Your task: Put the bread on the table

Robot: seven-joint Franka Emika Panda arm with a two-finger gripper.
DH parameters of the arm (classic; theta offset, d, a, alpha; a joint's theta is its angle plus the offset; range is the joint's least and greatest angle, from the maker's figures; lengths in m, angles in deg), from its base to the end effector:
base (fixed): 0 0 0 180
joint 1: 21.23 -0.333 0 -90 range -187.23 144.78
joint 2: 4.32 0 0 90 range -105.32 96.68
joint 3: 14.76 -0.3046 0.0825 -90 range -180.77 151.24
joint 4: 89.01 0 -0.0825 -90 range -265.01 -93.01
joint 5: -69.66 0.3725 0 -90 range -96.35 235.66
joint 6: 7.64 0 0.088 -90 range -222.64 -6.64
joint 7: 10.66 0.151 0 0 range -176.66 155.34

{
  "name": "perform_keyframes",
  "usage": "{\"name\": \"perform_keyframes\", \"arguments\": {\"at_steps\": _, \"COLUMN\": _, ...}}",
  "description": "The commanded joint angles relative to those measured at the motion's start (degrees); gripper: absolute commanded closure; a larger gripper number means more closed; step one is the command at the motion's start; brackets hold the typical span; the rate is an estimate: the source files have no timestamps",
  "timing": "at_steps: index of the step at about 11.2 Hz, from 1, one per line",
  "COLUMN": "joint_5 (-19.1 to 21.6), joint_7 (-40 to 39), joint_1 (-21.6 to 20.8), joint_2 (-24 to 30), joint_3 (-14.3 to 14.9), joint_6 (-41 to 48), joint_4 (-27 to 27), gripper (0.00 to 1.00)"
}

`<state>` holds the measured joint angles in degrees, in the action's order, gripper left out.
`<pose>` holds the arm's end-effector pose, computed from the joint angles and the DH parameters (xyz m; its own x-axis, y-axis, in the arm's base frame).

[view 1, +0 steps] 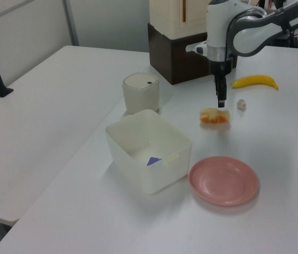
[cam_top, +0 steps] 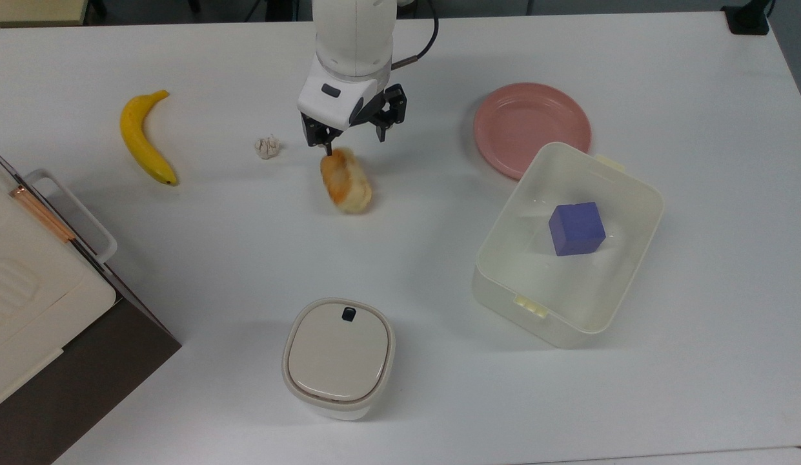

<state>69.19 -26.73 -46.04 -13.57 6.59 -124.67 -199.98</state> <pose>0.5718 0.0376 0.3548 0.9389 0.3388 -0.0613 0.3419 -0.9384 0.0506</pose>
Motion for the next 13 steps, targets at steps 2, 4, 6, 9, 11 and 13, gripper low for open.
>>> {"name": "perform_keyframes", "arguments": {"at_steps": 2, "joint_5": 1.0, "joint_7": 1.0, "joint_1": -0.2, "joint_2": 1.0, "joint_3": -0.1, "joint_6": -1.5, "joint_4": -1.5, "gripper": 0.00}}
{"name": "perform_keyframes", "arguments": {"at_steps": 4, "joint_5": 1.0, "joint_7": 1.6, "joint_1": -0.3, "joint_2": 1.1, "joint_3": -0.1, "joint_6": -1.4, "joint_4": -1.4, "gripper": 0.00}}
{"name": "perform_keyframes", "arguments": {"at_steps": 6, "joint_5": 1.0, "joint_7": 3.4, "joint_1": -0.1, "joint_2": 1.4, "joint_3": -0.3, "joint_6": -0.7, "joint_4": -0.6, "gripper": 0.00}}
{"name": "perform_keyframes", "arguments": {"at_steps": 9, "joint_5": 0.9, "joint_7": 7.7, "joint_1": 0.2, "joint_2": 1.9, "joint_3": -0.5, "joint_6": 6.8, "joint_4": 7.4, "gripper": 0.00}}
{"name": "perform_keyframes", "arguments": {"at_steps": 11, "joint_5": 0.9, "joint_7": 9.0, "joint_1": 0.5, "joint_2": 3.3, "joint_3": -0.5, "joint_6": 10.5, "joint_4": 10.8, "gripper": 0.00}}
{"name": "perform_keyframes", "arguments": {"at_steps": 13, "joint_5": 0.8, "joint_7": 10.6, "joint_1": 2.3, "joint_2": 4.0, "joint_3": -0.9, "joint_6": 15.1, "joint_4": 14.5, "gripper": 0.00}}
